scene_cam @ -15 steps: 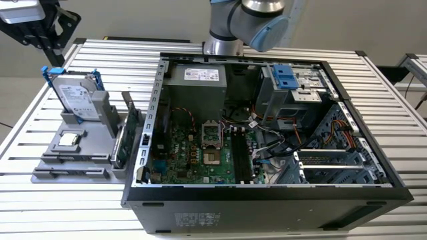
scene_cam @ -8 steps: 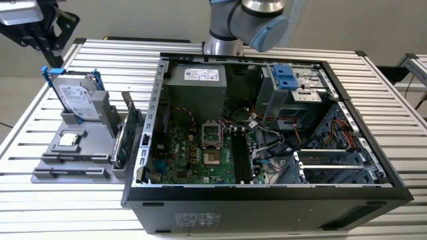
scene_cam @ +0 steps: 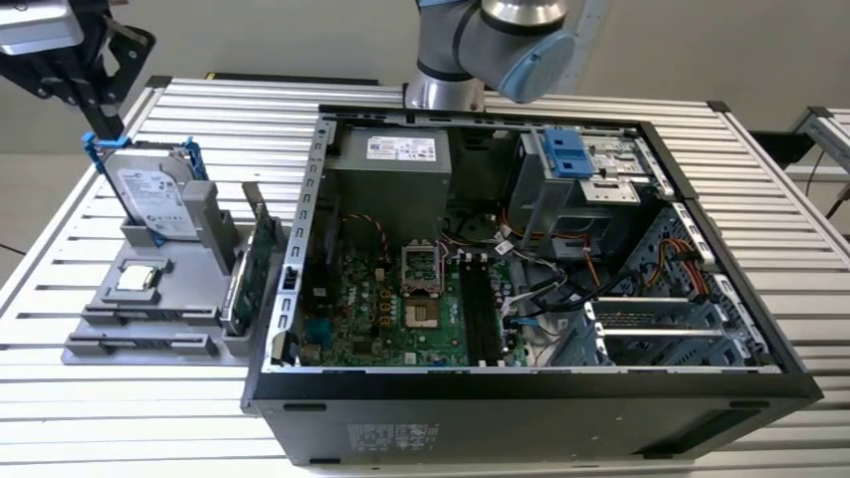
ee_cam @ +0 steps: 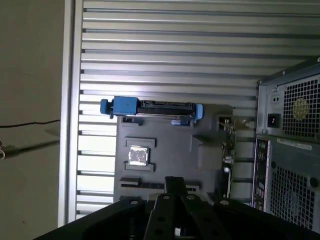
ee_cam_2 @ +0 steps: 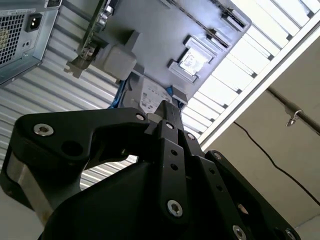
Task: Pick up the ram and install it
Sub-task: 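Reach for the ram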
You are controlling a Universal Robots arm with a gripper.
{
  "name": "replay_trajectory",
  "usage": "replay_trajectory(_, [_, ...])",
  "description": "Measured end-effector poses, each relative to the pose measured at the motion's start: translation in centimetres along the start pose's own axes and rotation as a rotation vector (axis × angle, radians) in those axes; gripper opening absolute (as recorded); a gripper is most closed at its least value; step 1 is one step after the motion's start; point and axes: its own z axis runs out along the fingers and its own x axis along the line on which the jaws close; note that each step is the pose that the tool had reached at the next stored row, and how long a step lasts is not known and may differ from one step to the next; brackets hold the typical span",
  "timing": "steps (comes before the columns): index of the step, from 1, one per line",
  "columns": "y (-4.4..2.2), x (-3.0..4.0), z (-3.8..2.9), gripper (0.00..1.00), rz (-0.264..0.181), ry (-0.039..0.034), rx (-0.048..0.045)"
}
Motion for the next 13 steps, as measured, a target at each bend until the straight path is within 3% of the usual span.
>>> replay_trajectory(13, [-1.25,0.49,-0.05,0.00,-0.003,-0.0008,0.0000])
